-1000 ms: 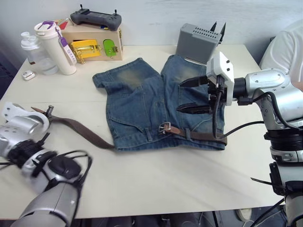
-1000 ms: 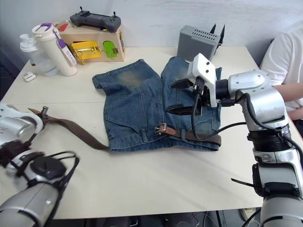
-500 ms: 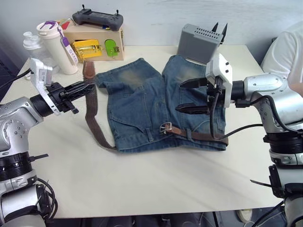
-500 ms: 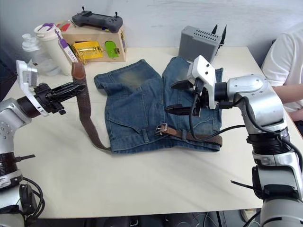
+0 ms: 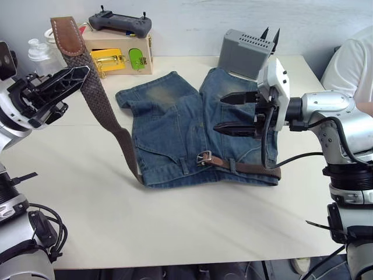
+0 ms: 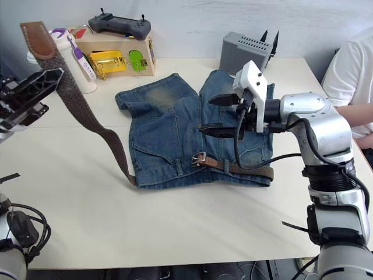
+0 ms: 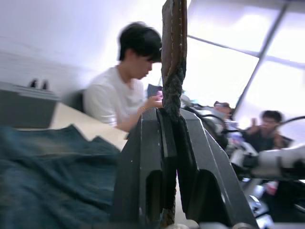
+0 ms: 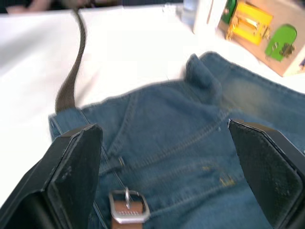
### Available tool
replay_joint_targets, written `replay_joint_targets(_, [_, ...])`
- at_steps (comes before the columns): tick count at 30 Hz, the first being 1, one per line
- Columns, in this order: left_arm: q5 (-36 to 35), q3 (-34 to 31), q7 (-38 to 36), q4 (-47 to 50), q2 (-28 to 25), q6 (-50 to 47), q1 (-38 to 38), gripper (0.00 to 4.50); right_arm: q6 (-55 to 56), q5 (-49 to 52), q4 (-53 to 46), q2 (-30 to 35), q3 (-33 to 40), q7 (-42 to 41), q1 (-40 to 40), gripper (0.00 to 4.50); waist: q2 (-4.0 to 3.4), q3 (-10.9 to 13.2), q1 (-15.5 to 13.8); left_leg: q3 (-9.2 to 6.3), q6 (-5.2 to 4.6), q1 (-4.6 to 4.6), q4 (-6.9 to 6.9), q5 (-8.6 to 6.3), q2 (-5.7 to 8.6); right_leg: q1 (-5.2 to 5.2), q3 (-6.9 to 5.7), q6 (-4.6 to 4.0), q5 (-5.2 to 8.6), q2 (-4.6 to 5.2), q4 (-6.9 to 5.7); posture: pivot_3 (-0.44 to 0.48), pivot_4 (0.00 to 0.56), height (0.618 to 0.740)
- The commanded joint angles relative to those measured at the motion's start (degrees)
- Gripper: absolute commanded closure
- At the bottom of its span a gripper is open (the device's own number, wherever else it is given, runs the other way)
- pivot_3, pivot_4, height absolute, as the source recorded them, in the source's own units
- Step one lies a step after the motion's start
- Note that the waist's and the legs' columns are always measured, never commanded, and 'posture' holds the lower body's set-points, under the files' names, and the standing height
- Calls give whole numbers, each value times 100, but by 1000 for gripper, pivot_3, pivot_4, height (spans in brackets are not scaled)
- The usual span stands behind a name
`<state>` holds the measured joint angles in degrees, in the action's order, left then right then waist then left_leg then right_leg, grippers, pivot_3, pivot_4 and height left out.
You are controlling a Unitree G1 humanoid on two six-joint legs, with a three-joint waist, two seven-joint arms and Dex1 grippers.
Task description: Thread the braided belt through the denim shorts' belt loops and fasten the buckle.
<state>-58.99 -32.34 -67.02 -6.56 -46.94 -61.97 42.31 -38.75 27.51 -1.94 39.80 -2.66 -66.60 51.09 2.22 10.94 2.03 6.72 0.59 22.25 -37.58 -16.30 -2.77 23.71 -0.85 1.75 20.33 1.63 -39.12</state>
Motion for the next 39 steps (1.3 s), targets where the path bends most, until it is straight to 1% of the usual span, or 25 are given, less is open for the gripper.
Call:
replay_joint_targets(1, [-212,541,-1172,104,-429,-55,-91,4398,-315,618,-355,13,443,-69,154,0,0,0,1,0,0,0,1,0,1,0,0,0,0,0,2,0,150,735])
replay_joint_targets(4, [-57,1099,-1861,45,-474,183,-6,4398,-362,839,-569,-19,531,-13,116,0,-2,1,-7,0,0,0,1,0,1,0,1,0,0,0,1,0,150,735])
replay_joint_targets(7, [10,1760,-2464,-65,-522,355,192,4398,19,573,-835,-160,396,309,83,0,-2,1,-9,-1,-1,1,-3,0,1,-1,1,-1,0,-1,0,0,150,735])
replay_joint_targets(8, [-58,2102,-2528,-120,-547,426,311,4398,518,104,-969,-212,176,515,56,0,-2,1,-9,-1,-2,1,-4,-1,0,-1,1,0,0,-2,0,0,150,735])
replay_joint_targets(11, [-234,2990,-2548,-477,-576,562,787,4398,2885,-1746,-1020,-226,-498,1120,-125,0,-2,1,-8,-2,-2,5,-5,-1,2,2,4,0,0,-3,-1,0,150,735])
replay_joint_targets(13, [-214,3587,-2548,-861,-556,710,1171,4398,4713,-2947,-756,-127,-711,1779,-267,0,-2,1,-9,-2,-3,9,-6,-2,4,6,7,0,0,-4,0,0,150,735])
replay_joint_targets(15, [-179,4141,-2548,-1255,-512,858,1541,4398,6048,-3894,-486,-6,-749,2489,-332,0,-2,1,-8,1,-5,13,-10,-3,6,10,11,0,0,-6,1,0,150,735])
replay_joint_targets(17, [-88,4768,-2548,-1657,-424,945,1956,4398,6929,-4646,-323,103,-722,3101,-377,0,-2,2,-10,5,-8,18,-19,-5,6,13,14,1,0,-6,-2,0,150,735])
replay_joint_targets(18, [-76,4968,-2548,-1785,-361,944,2117,4398,7197,-4899,-288,123,-699,3331,-372,0,-2,2,-8,5,-9,19,-24,-5,5,15,15,1,1,-6,-5,0,150,735])
replay_joint_targets(22, [-143,5718,-2548,-2234,-157,1042,2634,4398,7872,-5586,-124,107,-582,4128,-325,0,-3,2,4,6,-9,18,-34,-5,0,17,18,-2,2,-9,-20,0,150,735])
replay_joint_targets(25, [-152,6106,-2548,-2525,-39,1177,2899,4398,8203,-5975,-56,112,-582,4543,-269,0,-4,3,20,9,-9,16,-37,-5,1,20,23,-8,8,-9,-31,0,150,735])
replay_joint_targets(32, [-157,6571,-2548,-2891,78,1334,3205,4398,8641,-6727,-10,-51,-504,5615,7,0,-6,4,52,10,-6,16,-39,-3,0,26,25,-14,15,-11,-43,0,150,735])
replay_joint_targets(37, [-182,6684,-2548,-2957,100,1337,3279,4398,8766,-6826,69,-115,-663,5839,97,0,-6,4,54,10,-7,16,-41,-3,0,26,25,-14,17,-11,-45,0,150,735])
replay_joint_targets(39, [-207,6667,-2548,-2966,112,1319,3298,4500,8817,-6813,127,-128,-736,5817,105,545,-6,4,53,10,-7,16,-42,-3,0,26,25,-14,17,-11,-46,0,150,735])
